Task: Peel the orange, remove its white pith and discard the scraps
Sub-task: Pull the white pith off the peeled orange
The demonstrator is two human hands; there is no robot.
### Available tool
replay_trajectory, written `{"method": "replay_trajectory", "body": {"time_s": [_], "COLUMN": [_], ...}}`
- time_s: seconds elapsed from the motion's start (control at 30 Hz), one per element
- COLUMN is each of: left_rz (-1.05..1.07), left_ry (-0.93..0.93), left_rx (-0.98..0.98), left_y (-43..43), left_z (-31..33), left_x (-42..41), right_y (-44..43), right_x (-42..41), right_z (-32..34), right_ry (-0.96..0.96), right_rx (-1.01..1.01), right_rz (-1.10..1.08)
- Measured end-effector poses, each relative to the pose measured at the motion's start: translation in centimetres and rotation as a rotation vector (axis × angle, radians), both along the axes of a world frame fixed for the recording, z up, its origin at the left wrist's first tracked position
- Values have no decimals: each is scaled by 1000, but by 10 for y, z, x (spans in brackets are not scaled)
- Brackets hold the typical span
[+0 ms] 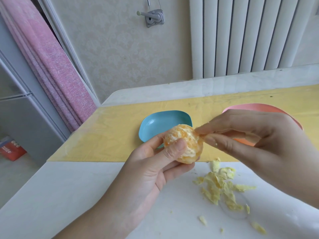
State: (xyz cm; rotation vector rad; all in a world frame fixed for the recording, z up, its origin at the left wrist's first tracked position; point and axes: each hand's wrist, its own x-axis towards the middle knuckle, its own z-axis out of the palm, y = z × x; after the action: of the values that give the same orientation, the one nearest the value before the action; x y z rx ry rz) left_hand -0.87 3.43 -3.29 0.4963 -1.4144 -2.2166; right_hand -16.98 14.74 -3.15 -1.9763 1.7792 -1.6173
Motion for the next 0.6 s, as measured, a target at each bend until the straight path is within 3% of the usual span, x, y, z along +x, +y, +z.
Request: {"method": "replay_trajectory", "body": {"time_s": [0.13,0.37,0.6], "left_rz": [-3,-37,-14], "left_ry": [10,5,-56], "left_rx": [-16,-23,-63], "left_y": [0,2,5], "left_z": [2,2,3], "left_x": [-1,2,3], "right_y": [-1,-1,1], "right_x": [-1,3,2], "right_z": [0,-1,5], "right_ry": [-64,-6,346], "right_rx": [3,-78,-93], "right_rz": [83,46,-113]}}
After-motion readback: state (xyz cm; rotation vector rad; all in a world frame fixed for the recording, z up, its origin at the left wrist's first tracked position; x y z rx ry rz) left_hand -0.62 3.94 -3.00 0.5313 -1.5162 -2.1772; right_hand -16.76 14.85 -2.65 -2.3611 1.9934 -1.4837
